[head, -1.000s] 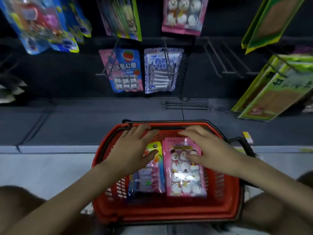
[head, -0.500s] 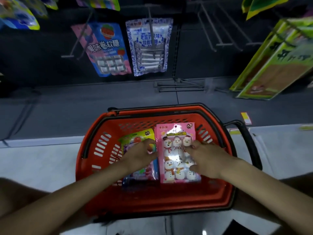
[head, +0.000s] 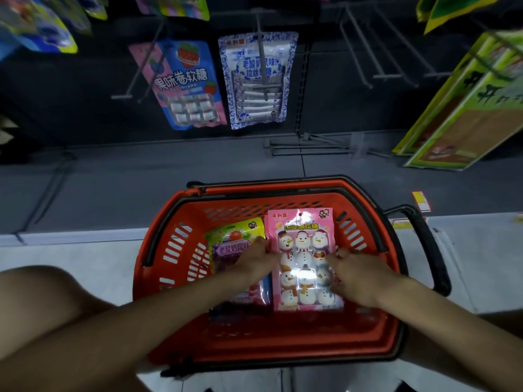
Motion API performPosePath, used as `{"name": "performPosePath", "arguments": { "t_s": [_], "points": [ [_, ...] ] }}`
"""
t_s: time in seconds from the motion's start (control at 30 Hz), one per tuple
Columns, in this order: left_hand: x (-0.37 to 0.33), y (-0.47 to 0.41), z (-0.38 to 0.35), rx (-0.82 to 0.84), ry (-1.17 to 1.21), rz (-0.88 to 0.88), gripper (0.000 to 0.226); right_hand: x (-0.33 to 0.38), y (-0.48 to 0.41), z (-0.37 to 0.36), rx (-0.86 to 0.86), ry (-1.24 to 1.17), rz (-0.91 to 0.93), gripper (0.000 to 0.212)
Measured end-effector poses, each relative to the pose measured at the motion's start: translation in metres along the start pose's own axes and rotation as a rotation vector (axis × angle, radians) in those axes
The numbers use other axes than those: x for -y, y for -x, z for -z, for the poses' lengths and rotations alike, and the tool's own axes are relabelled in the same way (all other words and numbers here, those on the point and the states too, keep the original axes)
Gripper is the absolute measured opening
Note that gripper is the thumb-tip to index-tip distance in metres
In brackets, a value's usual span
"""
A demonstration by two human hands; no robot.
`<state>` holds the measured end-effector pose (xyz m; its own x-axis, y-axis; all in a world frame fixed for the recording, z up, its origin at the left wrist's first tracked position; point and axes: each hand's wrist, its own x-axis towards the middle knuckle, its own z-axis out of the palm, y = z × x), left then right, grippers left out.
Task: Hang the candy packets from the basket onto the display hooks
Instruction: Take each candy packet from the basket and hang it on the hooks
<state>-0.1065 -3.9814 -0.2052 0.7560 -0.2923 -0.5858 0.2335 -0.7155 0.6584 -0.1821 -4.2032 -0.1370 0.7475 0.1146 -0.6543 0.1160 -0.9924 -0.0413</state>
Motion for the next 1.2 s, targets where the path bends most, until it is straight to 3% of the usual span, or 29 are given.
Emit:
{"name": "performPosePath", "arguments": {
  "t_s": [0.1,0.17,0.23,0.37,0.5,0.7,0.83,0.93,1.07,1.2],
  "points": [
    [0.021,-0.005,0.014,-0.081,-0.466,-0.147,0.039,0.003,-0.002,-0.005,-0.022,0.000,0.026,0.066],
    [0.039,-0.009,0.023,-0.178,-0.803,-0.267,0.068,0.004,-0.004,-0.007,-0.042,0.006,0.031,0.066],
    [0.051,-0.013,0.033,-0.216,-0.897,-0.282,0.092,0.006,-0.005,-0.008,-0.058,0.012,0.035,0.067],
    [0.058,-0.021,0.041,-0.171,-0.852,-0.274,0.110,0.008,-0.006,-0.011,-0.105,0.018,0.051,0.072],
    [0.055,-0.023,0.039,-0.108,-1.066,-0.423,0.103,0.009,-0.006,-0.014,-0.120,0.026,0.060,0.075],
    [0.038,-0.026,0.045,-0.154,-1.338,-0.411,0.105,0.012,-0.007,-0.014,-0.108,0.030,0.067,0.079],
    [0.031,-0.028,0.052,-0.152,-1.374,-0.392,0.103,0.013,-0.008,-0.014,-0.117,0.045,0.071,0.079],
    [0.030,-0.028,0.050,-0.124,-1.408,-0.390,0.090,0.013,-0.008,-0.015,-0.113,0.037,0.073,0.079],
    [0.033,-0.029,0.053,-0.163,-1.427,-0.374,0.106,0.012,-0.009,-0.015,-0.114,0.030,0.072,0.080],
    [0.035,-0.031,0.051,-0.172,-1.314,-0.350,0.105,0.011,-0.009,-0.016,-0.114,0.023,0.070,0.080]
  ]
}}
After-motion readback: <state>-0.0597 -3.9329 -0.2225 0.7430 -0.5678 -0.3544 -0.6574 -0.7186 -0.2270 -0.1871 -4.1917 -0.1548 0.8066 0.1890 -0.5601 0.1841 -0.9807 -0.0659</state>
